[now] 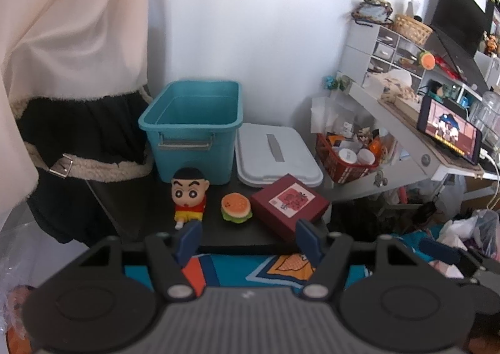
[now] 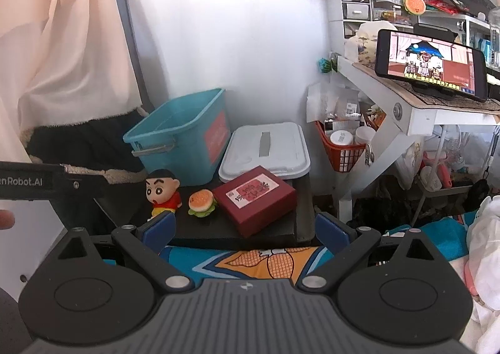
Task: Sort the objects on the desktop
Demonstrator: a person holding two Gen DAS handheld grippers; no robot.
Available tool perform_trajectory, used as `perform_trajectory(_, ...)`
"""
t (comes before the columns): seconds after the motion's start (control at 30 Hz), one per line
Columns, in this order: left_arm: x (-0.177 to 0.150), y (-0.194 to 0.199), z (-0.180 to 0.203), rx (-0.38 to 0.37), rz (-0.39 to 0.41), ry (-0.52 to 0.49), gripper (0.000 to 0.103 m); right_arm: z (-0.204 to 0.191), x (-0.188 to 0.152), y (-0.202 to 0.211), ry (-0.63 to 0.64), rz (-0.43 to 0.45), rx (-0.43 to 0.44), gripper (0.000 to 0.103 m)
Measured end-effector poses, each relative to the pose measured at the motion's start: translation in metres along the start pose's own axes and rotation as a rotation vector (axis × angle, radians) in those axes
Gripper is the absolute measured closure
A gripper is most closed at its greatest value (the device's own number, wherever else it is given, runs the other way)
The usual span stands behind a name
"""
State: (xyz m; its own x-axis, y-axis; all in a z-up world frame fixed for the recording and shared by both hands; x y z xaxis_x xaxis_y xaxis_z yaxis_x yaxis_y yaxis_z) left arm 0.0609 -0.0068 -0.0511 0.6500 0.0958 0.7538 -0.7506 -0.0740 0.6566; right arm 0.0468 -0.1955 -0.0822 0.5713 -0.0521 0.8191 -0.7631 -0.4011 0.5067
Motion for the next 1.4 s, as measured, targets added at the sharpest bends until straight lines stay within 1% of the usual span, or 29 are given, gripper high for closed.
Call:
perform_trajectory(0.13,0.009,0.003,0.003,-0.01,-0.01,0.025,0.033,-0.004,0.002,0.0,0.007,-0.001,-0.007,0.004)
perform_trajectory(0.23,0.021,0.013,0.009,-0.027,0.019,0.043,0.033,-0.008,0.003,0.0,0.012,-0.001,-0.012,0.004)
perform_trajectory(0.33,0.027,0.019,0.006,-0.042,0.038,0.043,0.033,-0.011,0.004,0.0,0.016,-0.002,-0.017,0.004)
perform_trajectory(0.63,0.024,0.031,0.023,-0.05,0.042,0.007,0.033,-0.01,0.008,0.008,0.004,0.0,-0.052,0.004)
perform_trajectory(0.83,0.027,0.039,0.027,-0.065,0.047,0.014,0.033,-0.012,0.007,0.015,0.0,-0.001,-0.053,0.004)
perform_trajectory(1.0,0.03,0.044,0.022,-0.059,0.051,0.028,0.033,-0.014,0.006,0.014,0.006,-0.019,-0.066,0.004)
perform_trajectory(1.17,0.032,0.043,0.022,-0.059,0.05,0.02,0.033,-0.016,0.009,0.013,0.0,-0.019,-0.064,0.004)
perform_trajectory(1.4,0.027,0.032,0.022,-0.057,0.037,0.009,0.033,-0.008,0.006,0.008,-0.032,-0.016,-0.061,0.004)
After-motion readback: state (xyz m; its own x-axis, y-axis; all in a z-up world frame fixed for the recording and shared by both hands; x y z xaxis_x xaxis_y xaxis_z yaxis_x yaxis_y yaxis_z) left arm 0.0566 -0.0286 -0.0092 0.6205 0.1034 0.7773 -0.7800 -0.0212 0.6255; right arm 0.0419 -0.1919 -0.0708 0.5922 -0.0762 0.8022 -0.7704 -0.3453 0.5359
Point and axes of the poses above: each gripper's, at about its wrist camera, not at the fingertips, and y roughly against the way its jaws point, z to its right, x to its top, the point moved 8 cm from there along -y, roughly the way its jaws point, and after that the axes turned 9 degrees about x, right-handed, at the moved point
